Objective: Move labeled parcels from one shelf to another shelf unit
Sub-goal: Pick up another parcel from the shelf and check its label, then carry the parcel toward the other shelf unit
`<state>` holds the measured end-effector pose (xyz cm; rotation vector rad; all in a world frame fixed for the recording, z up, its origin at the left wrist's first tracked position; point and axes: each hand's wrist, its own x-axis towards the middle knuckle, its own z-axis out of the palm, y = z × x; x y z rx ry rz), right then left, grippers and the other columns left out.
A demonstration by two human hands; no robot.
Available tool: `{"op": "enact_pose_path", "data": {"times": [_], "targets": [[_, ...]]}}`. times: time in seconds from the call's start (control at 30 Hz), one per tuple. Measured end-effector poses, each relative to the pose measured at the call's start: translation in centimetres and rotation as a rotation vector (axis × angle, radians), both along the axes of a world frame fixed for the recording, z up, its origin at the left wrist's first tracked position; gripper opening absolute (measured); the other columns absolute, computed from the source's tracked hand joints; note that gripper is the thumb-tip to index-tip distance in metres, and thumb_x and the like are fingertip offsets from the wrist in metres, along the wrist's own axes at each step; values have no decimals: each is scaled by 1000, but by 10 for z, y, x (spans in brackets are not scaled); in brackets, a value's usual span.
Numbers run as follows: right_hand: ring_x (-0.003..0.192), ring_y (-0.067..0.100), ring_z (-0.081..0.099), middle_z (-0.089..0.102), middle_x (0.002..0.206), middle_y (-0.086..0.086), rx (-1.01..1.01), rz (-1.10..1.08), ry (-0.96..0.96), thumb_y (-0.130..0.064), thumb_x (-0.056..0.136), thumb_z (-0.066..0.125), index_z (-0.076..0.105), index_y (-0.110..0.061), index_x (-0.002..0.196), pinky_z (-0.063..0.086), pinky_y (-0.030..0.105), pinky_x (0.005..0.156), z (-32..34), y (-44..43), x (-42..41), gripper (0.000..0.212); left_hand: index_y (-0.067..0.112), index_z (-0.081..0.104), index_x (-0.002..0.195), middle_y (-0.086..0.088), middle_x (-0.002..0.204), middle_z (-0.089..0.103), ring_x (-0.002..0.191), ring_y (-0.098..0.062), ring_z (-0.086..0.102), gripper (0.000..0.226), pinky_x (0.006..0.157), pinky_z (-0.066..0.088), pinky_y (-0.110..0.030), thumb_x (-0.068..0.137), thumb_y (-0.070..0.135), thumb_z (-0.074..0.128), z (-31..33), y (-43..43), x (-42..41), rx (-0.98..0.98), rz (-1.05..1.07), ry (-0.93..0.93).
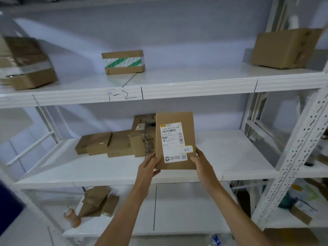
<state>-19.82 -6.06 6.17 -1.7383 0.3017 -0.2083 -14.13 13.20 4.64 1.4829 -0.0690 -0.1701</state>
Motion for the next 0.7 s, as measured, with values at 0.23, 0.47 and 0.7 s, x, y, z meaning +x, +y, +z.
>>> {"op": "enact_pose_path", "data": {"times": [0.23,0.47,0.7], "targets": [[99,-2,57,61,106,-34,-7,69,-23,-49,81,41,48,-52,136,38,11,78,11,10,-22,55,15,69,128,-7,117,78,116,-27,70,31,106,54,-51,101,29,60,12,12,-33,-13,112,-1],[103,-12,60,66,108,-38,14,135,-74,-48,82,47,52,-59,125,41,12,80,16,49,-30,45,17,68,130,-4,119,78,115,-22,71,35,103,57,-44,105,35,51,21,52,-55,8,192,-37],[104,-16,62,69,105,-42,-14,154,-158,-47,84,52,55,-61,119,44,11,81,25,96,-22,38,16,71,125,-4,117,80,115,-24,72,34,101,57,-41,103,36,54,35,102,-49,6,238,-76]]}}
